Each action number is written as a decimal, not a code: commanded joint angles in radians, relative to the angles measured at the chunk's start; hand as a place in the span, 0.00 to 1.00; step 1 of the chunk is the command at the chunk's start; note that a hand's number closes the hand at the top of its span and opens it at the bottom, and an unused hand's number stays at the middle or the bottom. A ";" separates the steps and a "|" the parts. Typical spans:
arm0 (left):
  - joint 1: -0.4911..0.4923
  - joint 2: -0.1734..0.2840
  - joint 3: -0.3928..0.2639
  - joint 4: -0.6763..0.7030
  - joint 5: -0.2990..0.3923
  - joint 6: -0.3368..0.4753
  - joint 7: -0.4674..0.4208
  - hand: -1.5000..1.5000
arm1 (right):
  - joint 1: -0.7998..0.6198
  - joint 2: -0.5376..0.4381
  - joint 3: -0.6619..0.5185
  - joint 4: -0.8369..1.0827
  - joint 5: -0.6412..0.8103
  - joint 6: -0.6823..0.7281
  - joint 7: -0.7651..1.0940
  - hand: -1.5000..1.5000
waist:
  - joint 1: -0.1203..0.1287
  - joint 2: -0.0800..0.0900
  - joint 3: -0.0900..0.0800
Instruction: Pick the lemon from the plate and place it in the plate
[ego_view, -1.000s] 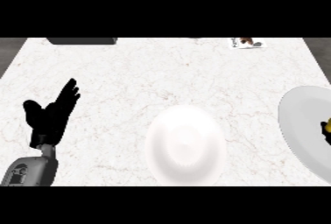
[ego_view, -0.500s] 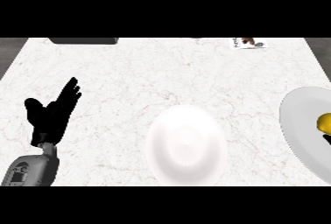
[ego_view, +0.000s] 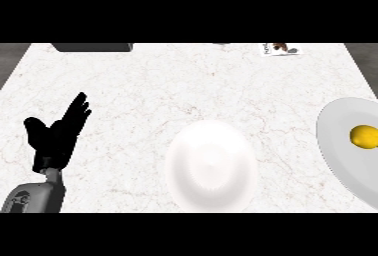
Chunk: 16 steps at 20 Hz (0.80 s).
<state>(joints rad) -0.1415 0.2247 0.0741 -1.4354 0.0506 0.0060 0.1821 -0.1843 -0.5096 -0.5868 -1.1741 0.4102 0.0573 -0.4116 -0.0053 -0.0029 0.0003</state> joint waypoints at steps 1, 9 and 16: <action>-0.016 0.005 0.006 -0.022 0.001 0.007 0.032 0.50 | -0.012 0.041 -0.030 -0.116 -0.154 0.102 -0.035 0.00 | -0.009 -0.004 -0.001; -0.035 0.007 0.017 0.013 -0.004 0.000 0.011 0.50 | 0.036 0.057 -0.124 -0.213 -0.447 0.332 0.349 0.00 | -0.008 -0.001 -0.002; 0.008 -0.015 0.011 -0.014 -0.019 -0.001 -0.001 0.50 | 0.179 -0.023 -0.234 -0.104 -0.563 0.487 0.169 0.00 | 0.001 0.002 0.000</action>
<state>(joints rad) -0.1476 0.2119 0.0789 -1.4260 0.0301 0.0071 0.1733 -0.0770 -0.5037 -0.7733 -1.3266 -0.1065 0.4640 -0.1454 -0.0081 -0.0021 -0.0005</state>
